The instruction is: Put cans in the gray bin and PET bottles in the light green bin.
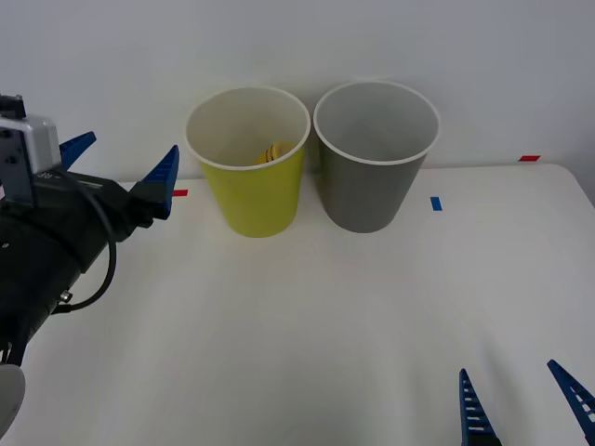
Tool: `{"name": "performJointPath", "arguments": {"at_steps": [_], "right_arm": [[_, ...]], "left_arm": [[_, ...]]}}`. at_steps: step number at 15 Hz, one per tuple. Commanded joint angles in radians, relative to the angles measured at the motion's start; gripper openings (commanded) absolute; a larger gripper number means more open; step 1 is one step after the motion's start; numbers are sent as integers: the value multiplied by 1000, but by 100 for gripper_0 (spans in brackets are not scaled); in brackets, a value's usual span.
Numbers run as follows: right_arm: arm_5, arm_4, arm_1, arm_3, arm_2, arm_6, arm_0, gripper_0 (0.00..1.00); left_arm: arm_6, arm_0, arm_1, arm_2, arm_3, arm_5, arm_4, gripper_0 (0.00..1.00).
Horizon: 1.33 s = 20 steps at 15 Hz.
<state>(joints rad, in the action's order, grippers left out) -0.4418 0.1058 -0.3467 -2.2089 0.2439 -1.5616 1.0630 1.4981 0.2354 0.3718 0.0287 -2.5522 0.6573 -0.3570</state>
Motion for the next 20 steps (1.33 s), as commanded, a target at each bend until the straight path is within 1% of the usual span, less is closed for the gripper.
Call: {"name": "performJointPath", "arguments": {"at_steps": [1,4,6,7,8,9,10,11,13,16,17,19,20], "right_arm": [[0,0,0,0,0,0,0,100],[0,0,0,0,0,0,0,100],[0,0,0,0,0,0,0,100],[0,0,0,0,0,0,0,100],[0,0,0,0,0,0,0,100],[0,0,0,0,0,0,0,100],[0,0,0,0,0,0,0,100],[0,0,0,0,0,0,0,100],[0,0,0,0,0,0,0,100],[0,0,0,0,0,0,0,100],[0,0,0,0,0,0,0,100],[0,0,0,0,0,0,0,100],[0,0,0,0,0,0,0,100]], "left_arm": [[2,153,-4,-6,9,-131,0,100],[4,260,-5,-6,10,-191,-2,100],[14,303,-8,-6,10,-219,7,100],[21,321,-8,-10,15,-231,-2,100],[25,334,-5,-26,52,-301,0,100],[31,340,4,-49,107,-404,6,100],[37,343,22,-85,199,-559,13,100],[39,349,35,-104,244,-624,20,100],[36,390,38,-121,277,-674,27,100],[21,498,38,-142,280,-775,53,100],[11,539,36,-151,280,-818,84,100],[-4,595,30,-159,282,-867,124,100],[-10,619,30,-167,291,-900,130,100]]}}
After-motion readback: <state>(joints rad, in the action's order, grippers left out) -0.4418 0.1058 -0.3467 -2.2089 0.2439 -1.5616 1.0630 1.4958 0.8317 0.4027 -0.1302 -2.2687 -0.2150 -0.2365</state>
